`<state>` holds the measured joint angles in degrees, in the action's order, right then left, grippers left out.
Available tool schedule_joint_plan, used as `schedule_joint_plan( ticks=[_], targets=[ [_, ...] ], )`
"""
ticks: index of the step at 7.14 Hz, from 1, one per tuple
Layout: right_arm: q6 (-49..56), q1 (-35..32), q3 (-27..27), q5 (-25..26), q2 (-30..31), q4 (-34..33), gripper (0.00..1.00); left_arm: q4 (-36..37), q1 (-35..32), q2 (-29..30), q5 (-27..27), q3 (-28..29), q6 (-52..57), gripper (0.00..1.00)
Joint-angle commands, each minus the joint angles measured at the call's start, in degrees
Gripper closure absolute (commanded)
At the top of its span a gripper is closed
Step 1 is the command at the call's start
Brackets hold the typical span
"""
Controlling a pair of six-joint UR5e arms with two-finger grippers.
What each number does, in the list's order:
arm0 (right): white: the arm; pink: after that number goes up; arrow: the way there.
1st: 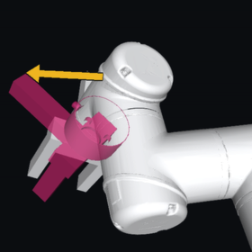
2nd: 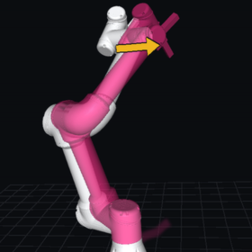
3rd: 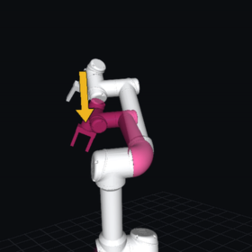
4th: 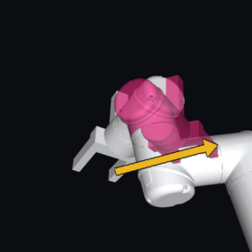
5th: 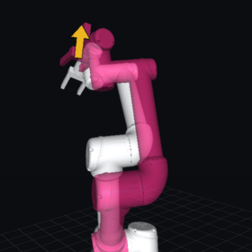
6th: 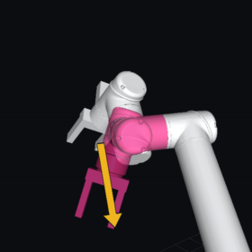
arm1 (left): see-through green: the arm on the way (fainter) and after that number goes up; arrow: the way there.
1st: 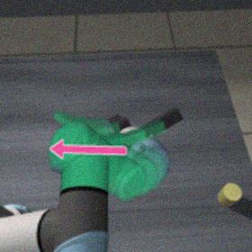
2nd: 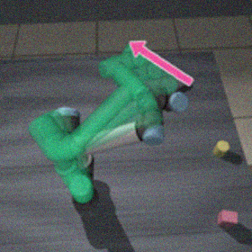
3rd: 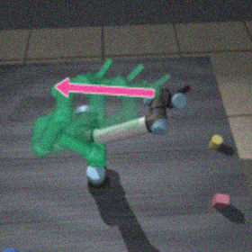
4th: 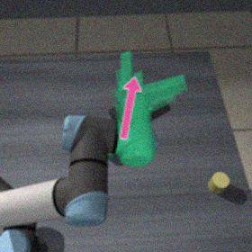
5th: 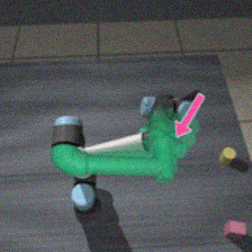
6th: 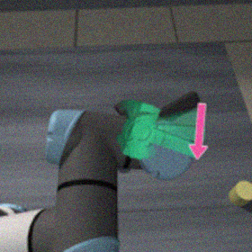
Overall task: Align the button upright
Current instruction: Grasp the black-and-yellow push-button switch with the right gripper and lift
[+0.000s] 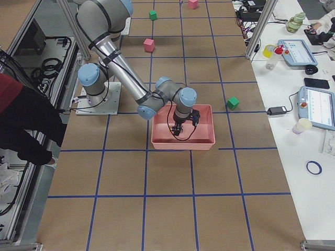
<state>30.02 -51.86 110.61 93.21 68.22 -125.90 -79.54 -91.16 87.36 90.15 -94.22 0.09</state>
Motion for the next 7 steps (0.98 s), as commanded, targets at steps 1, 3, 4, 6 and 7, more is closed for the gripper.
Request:
schedule_joint_plan(
  ticks=[1,3,4,6,7],
  targets=[
    [-0.5,0.0,0.0,0.4,-0.2,0.3,0.76,0.0,0.0,0.0,0.0,0.0,0.0,0.00],
    [-0.5,0.0,-0.7,0.4,0.6,0.7,1.00,0.0,0.0,0.0,0.0,0.0,0.0,0.00],
    [-0.8,0.0,-1.0,0.4,1.3,1.4,1.00,0.0,0.0,-0.1,0.4,-0.1,0.0,0.00],
    [-1.2,-0.6,-3.2,0.2,5.6,6.0,1.00,0.0,0.0,0.0,0.2,0.0,0.0,0.00],
    [-1.3,-3.3,-6.9,0.5,6.8,10.9,1.00,0.0,0.0,0.0,0.1,0.0,0.0,0.00]
  ],
)
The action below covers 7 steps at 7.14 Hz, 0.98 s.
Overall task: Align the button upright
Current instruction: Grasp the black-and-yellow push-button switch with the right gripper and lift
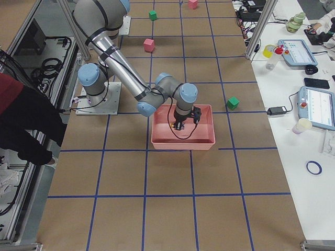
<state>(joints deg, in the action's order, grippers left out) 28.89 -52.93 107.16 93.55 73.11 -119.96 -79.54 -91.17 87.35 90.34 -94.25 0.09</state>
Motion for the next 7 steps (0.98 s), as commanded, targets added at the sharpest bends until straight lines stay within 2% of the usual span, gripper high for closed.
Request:
schedule_joint_plan(
  ticks=[1,2,4,6,7],
  targets=[
    [-2.1,-3.9,-8.4,1.8,2.6,10.2,1.00,0.0,0.0,0.0,0.0,-0.1,0.0,0.00],
    [-4.0,-5.8,-13.0,2.0,2.6,15.6,1.00,0.0,0.0,0.0,0.1,0.0,0.0,0.00],
    [-9.3,-11.7,-17.8,2.1,4.3,21.6,1.00,0.0,0.0,0.0,-0.1,0.0,0.0,0.00],
    [-20.2,-24.8,-18.0,1.2,3.9,21.1,1.00,0.0,0.0,0.0,-0.1,0.0,0.0,0.00],
    [-22.9,-31.2,-18.0,-0.1,2.5,17.8,1.00,0.1,0.0,0.0,-0.3,0.0,0.0,0.00]
  ],
)
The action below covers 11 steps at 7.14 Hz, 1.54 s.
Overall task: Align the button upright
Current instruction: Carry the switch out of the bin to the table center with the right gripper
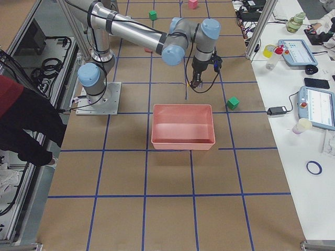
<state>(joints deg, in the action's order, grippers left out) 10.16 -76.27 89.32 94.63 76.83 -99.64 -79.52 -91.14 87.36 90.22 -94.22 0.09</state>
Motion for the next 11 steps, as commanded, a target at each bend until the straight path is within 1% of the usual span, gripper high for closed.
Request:
schedule_joint_plan(
  ticks=[1,2,3,4,5,6,7,8,9,10,11],
  targets=[
    [-9.0,-12.4,-0.6,-4.6,-4.4,-7.4,1.00,0.1,-0.1,0.1,-0.2,0.0,0.0,0.00],
    [-10.7,-17.7,-2.6,-6.6,-8.9,-11.9,1.00,0.1,-0.1,0.1,-0.2,0.0,0.0,0.00],
    [-17.8,-22.2,-5.6,-6.7,-12.6,-12.5,1.00,0.0,-0.1,0.1,-0.1,0.0,0.0,0.00],
    [-20.3,-25.8,-7.8,-6.8,-16.5,-14.2,1.00,0.0,-0.1,0.1,-0.1,0.0,0.0,0.00],
    [-20.1,-28.0,-8.2,-6.8,-19.3,-17.6,1.00,0.0,0.0,0.1,-0.1,0.0,0.0,0.00],
    [-19.3,-28.7,-8.6,-7.7,-21.4,-18.4,1.00,0.0,-0.1,0.1,0.0,0.0,0.0,0.00],
    [-19.4,-29.3,-8.6,-14.1,-23.5,-21.8,1.00,0.0,-0.1,0.1,0.0,0.0,0.0,0.00],
    [-19.5,-29.6,-8.9,-14.5,-24.8,-23.0,1.00,0.0,-0.1,0.1,0.0,0.0,0.0,0.00],
    [-19.8,-30.0,-9.2,-14.5,-25.2,-23.3,0.95,0.0,-0.1,0.1,0.2,0.0,0.0,0.00],
    [-20.1,-30.7,-9.1,-14.4,-25.6,-23.3,0.95,0.0,-0.1,0.1,0.2,0.0,0.0,0.00],
    [-21.0,-31.0,-9.1,-14.4,-26.0,-23.4,0.85,0.0,0.0,0.1,0.2,0.0,0.0,0.00]
  ],
)
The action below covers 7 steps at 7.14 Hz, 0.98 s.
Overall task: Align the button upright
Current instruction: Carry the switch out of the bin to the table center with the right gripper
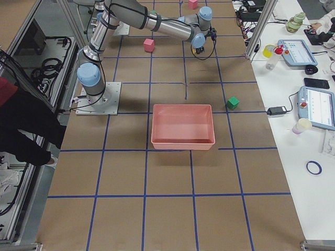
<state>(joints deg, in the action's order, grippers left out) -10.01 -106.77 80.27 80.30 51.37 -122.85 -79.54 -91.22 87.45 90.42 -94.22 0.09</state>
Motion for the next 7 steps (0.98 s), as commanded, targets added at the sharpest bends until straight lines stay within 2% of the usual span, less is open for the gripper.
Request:
schedule_joint_plan(
  ticks=[1,2,4,5,6,7],
  targets=[
    [-1.3,-1.3,0.1,0.0,-0.7,-0.2,0.77,0.0,0.1,0.0,0.0,0.0,0.0,0.00],
    [-1.4,-1.4,0.7,0.0,-0.7,-0.2,0.55,0.0,0.1,0.0,0.0,0.0,0.0,0.00],
    [-1.5,-1.7,1.4,0.0,-0.7,-0.1,0.39,0.0,0.1,0.0,0.0,0.0,0.0,0.00],
    [-1.5,-1.7,2.3,0.0,-0.5,-0.1,0.15,0.1,0.1,0.1,-0.2,0.0,0.0,0.00],
    [-2.2,-1.7,2.3,-0.1,0.6,0.2,0.00,0.1,0.1,0.1,-0.3,0.1,0.0,0.00],
    [-4.7,-1.7,2.3,-0.6,3.2,1.0,0.00,0.0,0.1,0.2,-0.4,0.2,0.0,0.00]
  ],
)
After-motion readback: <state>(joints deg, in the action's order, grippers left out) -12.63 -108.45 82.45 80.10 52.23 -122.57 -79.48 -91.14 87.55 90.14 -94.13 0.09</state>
